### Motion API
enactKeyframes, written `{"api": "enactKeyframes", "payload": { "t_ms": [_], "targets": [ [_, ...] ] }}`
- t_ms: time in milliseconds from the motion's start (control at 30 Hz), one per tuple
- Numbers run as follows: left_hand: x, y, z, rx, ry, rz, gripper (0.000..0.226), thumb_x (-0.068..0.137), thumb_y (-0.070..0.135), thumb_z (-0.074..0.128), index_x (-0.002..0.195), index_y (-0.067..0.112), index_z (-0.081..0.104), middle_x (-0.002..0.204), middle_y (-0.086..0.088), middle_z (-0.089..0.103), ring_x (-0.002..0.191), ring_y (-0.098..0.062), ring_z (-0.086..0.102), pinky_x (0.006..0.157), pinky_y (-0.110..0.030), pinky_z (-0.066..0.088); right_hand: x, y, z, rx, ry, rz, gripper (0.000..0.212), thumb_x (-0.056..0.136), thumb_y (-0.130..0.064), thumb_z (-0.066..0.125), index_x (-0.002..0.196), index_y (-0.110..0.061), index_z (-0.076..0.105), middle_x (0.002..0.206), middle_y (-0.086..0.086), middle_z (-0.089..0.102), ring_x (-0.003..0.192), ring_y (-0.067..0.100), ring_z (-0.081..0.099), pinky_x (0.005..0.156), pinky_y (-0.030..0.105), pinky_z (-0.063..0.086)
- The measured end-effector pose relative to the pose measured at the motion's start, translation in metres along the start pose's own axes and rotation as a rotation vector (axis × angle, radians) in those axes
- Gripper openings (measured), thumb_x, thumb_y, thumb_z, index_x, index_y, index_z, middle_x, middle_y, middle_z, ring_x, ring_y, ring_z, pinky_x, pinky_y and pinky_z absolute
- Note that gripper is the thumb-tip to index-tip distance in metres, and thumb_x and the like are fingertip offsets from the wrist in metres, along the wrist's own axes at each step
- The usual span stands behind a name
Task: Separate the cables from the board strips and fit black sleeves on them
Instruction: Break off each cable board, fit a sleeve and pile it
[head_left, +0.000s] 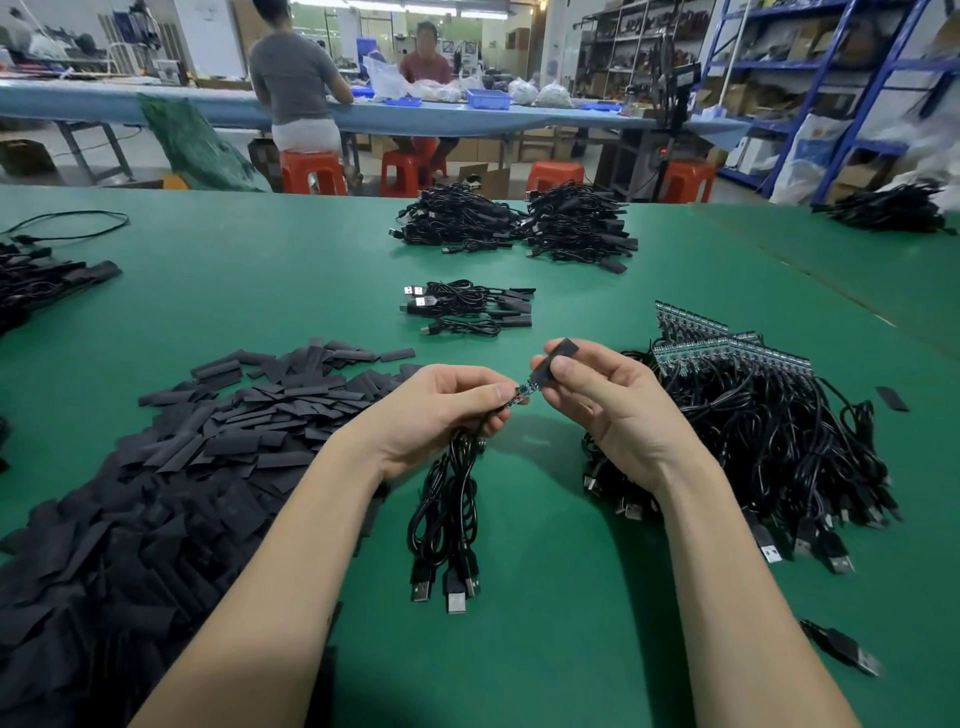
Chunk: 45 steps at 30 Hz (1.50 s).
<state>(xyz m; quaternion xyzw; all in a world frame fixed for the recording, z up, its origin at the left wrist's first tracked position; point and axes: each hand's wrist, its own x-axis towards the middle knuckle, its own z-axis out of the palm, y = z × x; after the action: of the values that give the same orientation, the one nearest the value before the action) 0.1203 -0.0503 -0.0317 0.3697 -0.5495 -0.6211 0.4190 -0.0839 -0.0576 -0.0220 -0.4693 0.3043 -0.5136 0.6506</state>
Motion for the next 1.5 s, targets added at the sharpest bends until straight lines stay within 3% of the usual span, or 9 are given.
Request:
{"api": "enactKeyframes", "payload": {
  "t_ms": [167,500,633,800,933,1033,1267,1500],
  "targets": [
    [-0.001,0.001,-0.003,0.115,0.003,0.048,0.013,0.085,0.025,0.069,0.088,0.015,0.076,0.073,0.002,0.067,0.066,-0.008,0.058,0.067,-0.016,0.049,-0.005,-0.006,-0.006,-0.087,-0.091,0.003,0.017,0.075,-0.008,0.073,0.087,-0.018,0.081,0.098,0.014,0.078,0.091,0.017,0.074,0.08,0.024,0.058],
    [0.001,0.002,0.002,-0.004,-0.008,0.084,0.019,0.085,0.022,0.067,0.094,0.006,0.072,0.073,0.0,0.064,0.067,-0.009,0.058,0.068,-0.017,0.05,-0.003,-0.002,0.001,0.004,-0.116,-0.063,0.021,0.078,-0.005,0.072,0.085,-0.023,0.079,0.101,0.008,0.078,0.092,0.013,0.072,0.082,0.022,0.057],
    [0.002,0.002,0.004,0.034,-0.012,0.066,0.019,0.085,0.02,0.068,0.096,0.005,0.07,0.072,-0.001,0.066,0.064,-0.01,0.059,0.066,-0.017,0.05,-0.002,-0.003,-0.003,-0.08,-0.118,-0.039,0.015,0.075,-0.01,0.076,0.087,-0.019,0.079,0.099,0.013,0.077,0.09,0.016,0.073,0.081,0.023,0.057],
    [0.009,0.002,0.005,0.059,0.127,0.118,0.03,0.089,0.017,0.073,0.109,0.01,0.053,0.082,-0.009,0.075,0.073,-0.018,0.067,0.071,-0.023,0.054,0.003,-0.001,-0.001,0.034,0.038,-0.042,0.018,0.073,-0.009,0.076,0.091,-0.011,0.075,0.095,0.014,0.077,0.088,0.019,0.073,0.078,0.021,0.058],
    [0.01,0.004,0.003,0.285,0.139,0.186,0.021,0.082,0.021,0.082,0.095,0.023,0.065,0.085,-0.005,0.076,0.078,-0.017,0.072,0.079,-0.022,0.054,0.006,0.0,0.001,0.075,0.122,-0.036,0.031,0.075,-0.012,0.075,0.105,-0.005,0.071,0.093,0.011,0.076,0.086,0.016,0.072,0.078,0.02,0.057],
    [0.011,0.003,0.003,0.376,0.188,0.238,0.014,0.082,0.016,0.083,0.089,0.021,0.072,0.085,-0.005,0.076,0.081,-0.018,0.075,0.081,-0.023,0.056,0.006,-0.001,-0.001,0.122,0.133,-0.014,0.029,0.075,-0.014,0.075,0.103,-0.004,0.072,0.091,0.009,0.075,0.086,0.015,0.072,0.078,0.019,0.057],
    [0.012,0.002,0.01,0.358,0.217,0.315,0.013,0.082,0.008,0.081,0.089,0.017,0.074,0.079,-0.003,0.077,0.072,-0.017,0.074,0.071,-0.018,0.055,0.006,-0.004,-0.003,0.109,0.149,0.032,0.014,0.071,-0.012,0.079,0.084,-0.007,0.079,0.092,0.011,0.074,0.086,0.016,0.072,0.078,0.019,0.058],
    [0.012,0.001,0.015,0.319,0.197,0.387,0.011,0.081,0.006,0.082,0.083,0.016,0.079,0.077,-0.004,0.077,0.07,-0.012,0.072,0.071,-0.019,0.054,0.006,-0.004,-0.003,0.142,0.163,0.041,0.013,0.072,-0.01,0.078,0.084,-0.008,0.081,0.094,0.013,0.076,0.086,0.016,0.073,0.074,0.017,0.057]
  ]
}}
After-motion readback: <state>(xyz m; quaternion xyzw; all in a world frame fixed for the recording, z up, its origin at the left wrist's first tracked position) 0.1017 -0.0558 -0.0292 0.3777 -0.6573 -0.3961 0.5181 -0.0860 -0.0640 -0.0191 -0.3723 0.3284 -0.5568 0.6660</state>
